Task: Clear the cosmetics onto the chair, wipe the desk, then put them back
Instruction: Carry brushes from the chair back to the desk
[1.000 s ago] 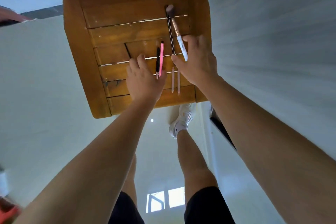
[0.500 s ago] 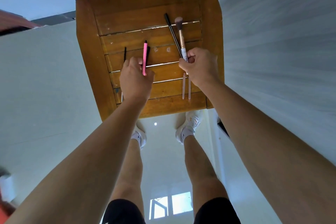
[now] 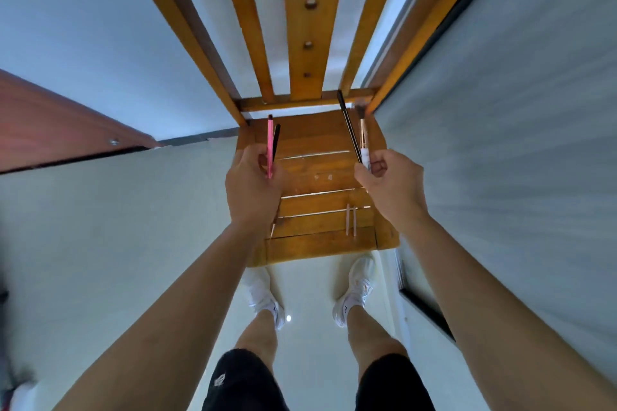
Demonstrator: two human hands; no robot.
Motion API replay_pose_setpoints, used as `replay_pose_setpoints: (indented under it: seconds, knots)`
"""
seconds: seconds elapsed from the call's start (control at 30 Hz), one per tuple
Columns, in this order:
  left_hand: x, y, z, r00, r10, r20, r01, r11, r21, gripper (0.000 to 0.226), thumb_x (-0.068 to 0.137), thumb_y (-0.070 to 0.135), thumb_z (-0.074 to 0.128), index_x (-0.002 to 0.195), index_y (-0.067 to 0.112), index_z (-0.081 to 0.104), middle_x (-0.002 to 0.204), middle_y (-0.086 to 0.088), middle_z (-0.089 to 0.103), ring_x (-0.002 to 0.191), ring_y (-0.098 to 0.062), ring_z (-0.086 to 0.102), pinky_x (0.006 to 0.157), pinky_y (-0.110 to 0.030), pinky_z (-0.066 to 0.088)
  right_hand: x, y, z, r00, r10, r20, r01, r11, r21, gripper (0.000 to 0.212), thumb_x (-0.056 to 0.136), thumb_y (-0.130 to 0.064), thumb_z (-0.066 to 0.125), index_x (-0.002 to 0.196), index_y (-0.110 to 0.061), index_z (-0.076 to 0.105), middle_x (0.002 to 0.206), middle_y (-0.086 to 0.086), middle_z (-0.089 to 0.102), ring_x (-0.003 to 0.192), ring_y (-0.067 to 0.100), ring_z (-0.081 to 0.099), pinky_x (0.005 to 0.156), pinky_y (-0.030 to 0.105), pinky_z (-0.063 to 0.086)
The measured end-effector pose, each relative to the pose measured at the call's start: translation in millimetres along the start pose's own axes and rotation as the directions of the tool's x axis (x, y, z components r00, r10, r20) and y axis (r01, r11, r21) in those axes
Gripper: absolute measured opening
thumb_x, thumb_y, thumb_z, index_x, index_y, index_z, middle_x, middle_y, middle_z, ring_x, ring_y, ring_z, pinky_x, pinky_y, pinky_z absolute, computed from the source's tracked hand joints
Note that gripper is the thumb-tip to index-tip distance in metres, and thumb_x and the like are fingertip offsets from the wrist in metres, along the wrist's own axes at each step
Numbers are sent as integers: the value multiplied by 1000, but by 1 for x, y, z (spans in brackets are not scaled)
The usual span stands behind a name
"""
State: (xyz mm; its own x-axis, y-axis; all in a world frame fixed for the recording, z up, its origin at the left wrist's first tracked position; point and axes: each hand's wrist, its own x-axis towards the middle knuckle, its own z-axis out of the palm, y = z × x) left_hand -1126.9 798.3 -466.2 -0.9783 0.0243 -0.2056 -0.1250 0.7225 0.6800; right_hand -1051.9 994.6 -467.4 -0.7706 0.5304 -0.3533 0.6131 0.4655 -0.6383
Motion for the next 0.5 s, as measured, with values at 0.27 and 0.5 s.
replay_pose_setpoints:
  seconds: [0.27, 0.5]
  knots:
    - [-21, 146, -236, 930, 186, -317, -233, 965, -118, 23, 89, 20, 70, 111, 14, 66, 101, 0, 65, 76, -3, 56, 69, -4, 40, -78, -217, -138, 934, -314, -172, 331, 940, 86, 13, 91, -39, 70, 85, -33, 61, 71, -19, 60, 63, 0, 58, 57, 9, 36]
    - [-90, 156, -388, 714, 159, -682, -239, 971, -24, 25, 83, 14, 71, 108, 15, 68, 90, 5, 62, 72, 1, 58, 64, -4, 40, -133, -362, -170, 686, -721, -98, 725, 665, 180, 13, 90, -41, 71, 84, -39, 59, 74, -19, 62, 65, 2, 61, 58, 10, 39]
